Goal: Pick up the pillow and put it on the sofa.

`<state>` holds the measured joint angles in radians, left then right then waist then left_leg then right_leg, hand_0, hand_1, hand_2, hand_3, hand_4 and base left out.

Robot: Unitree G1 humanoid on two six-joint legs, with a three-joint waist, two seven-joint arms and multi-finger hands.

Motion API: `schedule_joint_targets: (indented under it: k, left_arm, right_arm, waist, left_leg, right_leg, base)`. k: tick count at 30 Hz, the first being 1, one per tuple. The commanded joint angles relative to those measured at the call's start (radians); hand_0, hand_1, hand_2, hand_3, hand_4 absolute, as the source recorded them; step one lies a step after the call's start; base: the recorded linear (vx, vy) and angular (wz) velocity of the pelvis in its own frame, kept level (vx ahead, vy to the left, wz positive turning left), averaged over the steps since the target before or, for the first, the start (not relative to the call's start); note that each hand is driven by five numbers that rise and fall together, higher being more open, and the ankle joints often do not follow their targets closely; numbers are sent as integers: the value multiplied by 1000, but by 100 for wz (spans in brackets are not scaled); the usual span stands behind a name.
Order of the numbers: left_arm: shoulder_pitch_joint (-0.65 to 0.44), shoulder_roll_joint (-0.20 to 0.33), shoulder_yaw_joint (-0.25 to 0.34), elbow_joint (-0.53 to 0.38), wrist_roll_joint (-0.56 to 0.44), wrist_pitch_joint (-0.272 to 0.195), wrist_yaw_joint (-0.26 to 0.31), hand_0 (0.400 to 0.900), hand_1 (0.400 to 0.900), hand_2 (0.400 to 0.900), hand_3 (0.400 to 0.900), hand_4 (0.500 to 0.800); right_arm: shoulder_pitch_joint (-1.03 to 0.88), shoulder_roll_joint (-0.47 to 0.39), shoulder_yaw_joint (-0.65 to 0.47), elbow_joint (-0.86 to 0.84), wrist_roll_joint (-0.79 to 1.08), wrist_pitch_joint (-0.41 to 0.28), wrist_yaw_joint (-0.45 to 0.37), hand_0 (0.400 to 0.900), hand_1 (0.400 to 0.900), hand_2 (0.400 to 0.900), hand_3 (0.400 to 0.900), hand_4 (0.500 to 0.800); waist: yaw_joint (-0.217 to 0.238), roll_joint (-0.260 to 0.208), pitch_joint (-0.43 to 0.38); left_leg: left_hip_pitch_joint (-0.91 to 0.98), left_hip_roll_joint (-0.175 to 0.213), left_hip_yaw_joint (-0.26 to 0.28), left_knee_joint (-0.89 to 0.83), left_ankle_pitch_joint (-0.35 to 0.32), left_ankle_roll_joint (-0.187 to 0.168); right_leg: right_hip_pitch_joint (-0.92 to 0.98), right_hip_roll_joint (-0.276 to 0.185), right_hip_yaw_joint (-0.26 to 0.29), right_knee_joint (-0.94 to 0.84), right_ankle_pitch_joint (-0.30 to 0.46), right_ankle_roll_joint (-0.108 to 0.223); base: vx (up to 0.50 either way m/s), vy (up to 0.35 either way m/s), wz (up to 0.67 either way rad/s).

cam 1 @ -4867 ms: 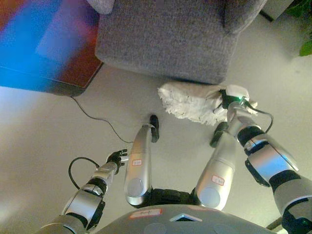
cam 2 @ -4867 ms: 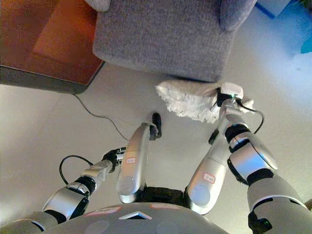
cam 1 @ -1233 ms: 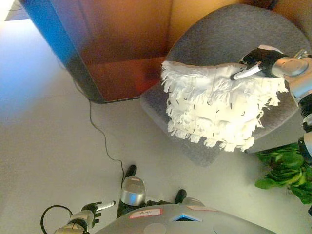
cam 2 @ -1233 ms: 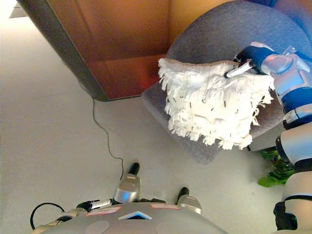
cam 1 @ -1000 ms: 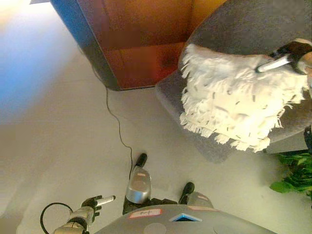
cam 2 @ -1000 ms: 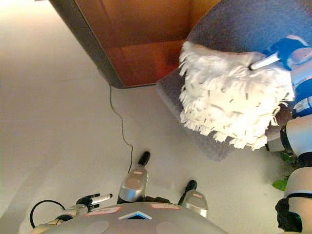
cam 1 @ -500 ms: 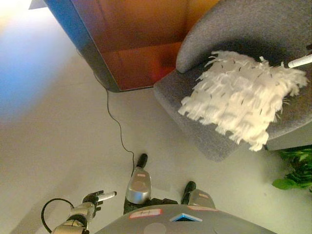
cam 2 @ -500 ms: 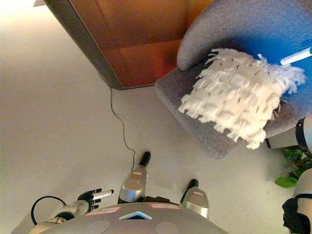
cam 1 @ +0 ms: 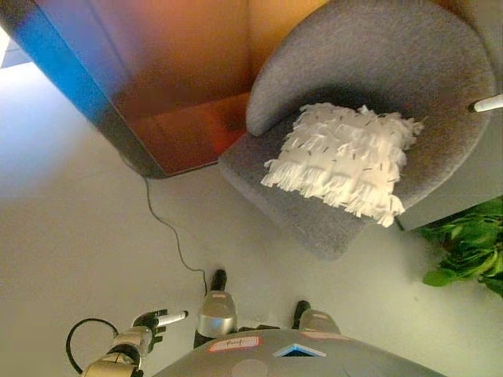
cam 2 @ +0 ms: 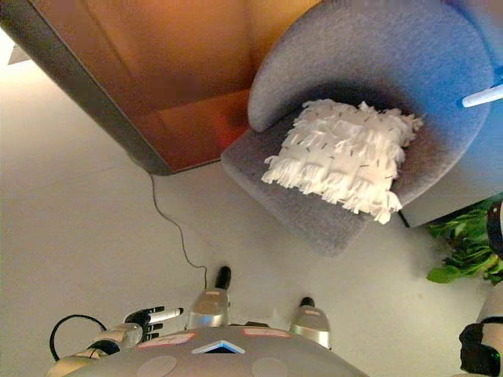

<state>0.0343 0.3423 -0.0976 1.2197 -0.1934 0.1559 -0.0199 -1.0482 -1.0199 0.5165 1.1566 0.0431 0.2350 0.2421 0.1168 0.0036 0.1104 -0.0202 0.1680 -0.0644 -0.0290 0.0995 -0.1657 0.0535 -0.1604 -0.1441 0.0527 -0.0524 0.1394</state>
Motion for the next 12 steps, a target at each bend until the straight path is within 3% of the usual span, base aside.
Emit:
schedule_joint_targets:
  k: [1, 6, 12]
  left_arm:
    - [-38, 66, -44, 70, 21, 3, 6, 900, 900, 900, 900, 800]
    - [-91, 23, -54, 83, 12, 5, 23, 900, 900, 900, 900, 800]
    - [-160, -5, -72, 99, 20, 2, 78, 900, 900, 900, 900, 800]
  right_arm:
    - [107, 2, -101, -121, 137, -112, -95, 900, 900, 900, 900, 800]
    - [448, 237, -293, -205, 188, -118, -106, 900, 900, 900, 900, 800]
    - [626, 415, -312, -197, 169, -119, -92, 900, 900, 900, 900, 800]
  waist:
    - [-18, -49, -44]
    - [-67, -47, -48]
    - [-101, -49, -57]
  left_leg:
    - [79, -7, 20, 75, -115, 27]
    - [118, -29, 61, 61, -157, 48]
    - [145, -59, 89, 64, -187, 69]
  right_leg:
    - [9, 1, 16, -53, 42, -15]
    - [30, -1, 48, -76, 62, -6]
    - [41, -17, 74, -94, 85, 11]
  base:
    - [-99, 98, -38]
    - [-117, 119, -33]
    - [-99, 95, -29]
